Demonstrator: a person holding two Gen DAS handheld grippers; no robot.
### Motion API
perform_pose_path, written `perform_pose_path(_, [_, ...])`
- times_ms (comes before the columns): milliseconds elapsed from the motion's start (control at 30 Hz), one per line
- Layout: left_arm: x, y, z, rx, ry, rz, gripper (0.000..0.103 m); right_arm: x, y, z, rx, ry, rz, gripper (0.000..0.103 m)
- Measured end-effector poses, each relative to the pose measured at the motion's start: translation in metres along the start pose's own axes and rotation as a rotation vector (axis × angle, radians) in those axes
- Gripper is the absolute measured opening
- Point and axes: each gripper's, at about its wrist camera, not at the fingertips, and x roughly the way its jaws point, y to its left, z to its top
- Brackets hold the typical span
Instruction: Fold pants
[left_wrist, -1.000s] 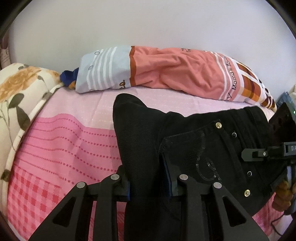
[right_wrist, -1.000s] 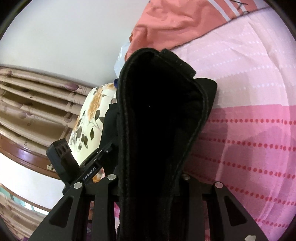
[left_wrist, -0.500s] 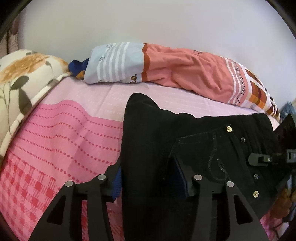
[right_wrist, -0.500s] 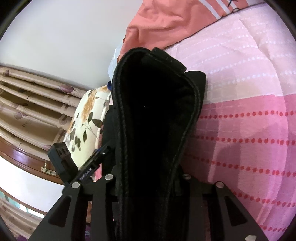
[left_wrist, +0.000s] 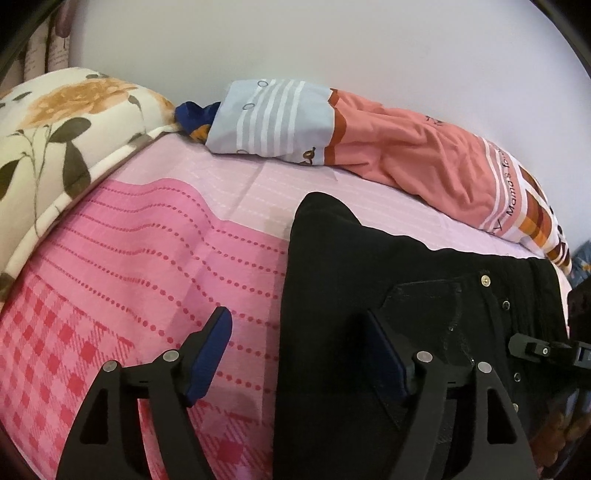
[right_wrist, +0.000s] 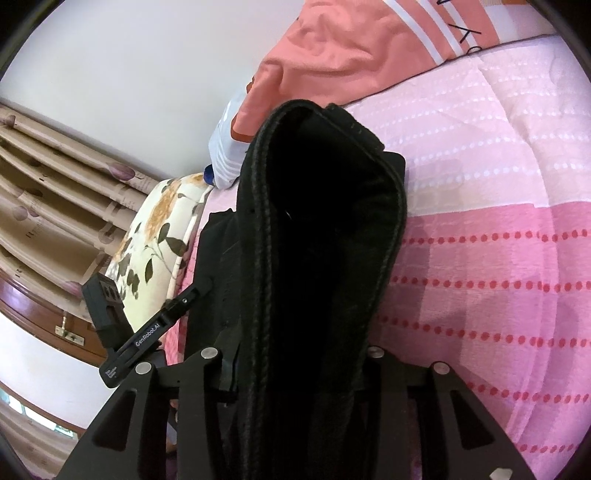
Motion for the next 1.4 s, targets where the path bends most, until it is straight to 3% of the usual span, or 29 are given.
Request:
perform_pose_path(367, [-0.001, -0.001, -0.001, 0.002, -0.012, 0.057, 0.083, -0.005, 0.001, -0.002, 0.024, -0.036, -0.029, 0.045])
perform_pose_path(533, [-0.004, -0.003, -0.002, 0.014, -0.025, 0.099, 0.086, -0.022, 0.008, -0.008, 0.029, -0.082, -0.111, 0.053])
perform_pose_path(800, [-0.020, -0.026, -0.011, 0.132, -0.049, 0.272, 0.088, -0.060, 0.035, -0.021, -0.022, -0.154, -0.175, 0.056])
perform_pose_path(900, [-0.035, -0.037, -0.019, 0.180, -0.063, 0.326, 0.090, -0.072, 0.053, -0.029, -0.077, -0.168, -0.195, 0.062])
perform_pose_path(1100, [-0.085, -0.063, -0.026, 0.194, -0.129, 0.270, 0.093, -0.094, 0.092, -0.049, -0.174, -0.195, -0.191, 0.064])
perform_pose_path(1300, [-0.144, -0.083, -0.030, 0.155, -0.213, 0.197, 0.101, -0.122, 0.121, -0.069, -0.243, -0.234, -0.211, 0.074])
perform_pose_path(1400, [-0.169, -0.094, -0.033, 0.146, -0.255, 0.219, 0.102, -0.136, 0.130, -0.081, -0.271, -0.260, -0.244, 0.080])
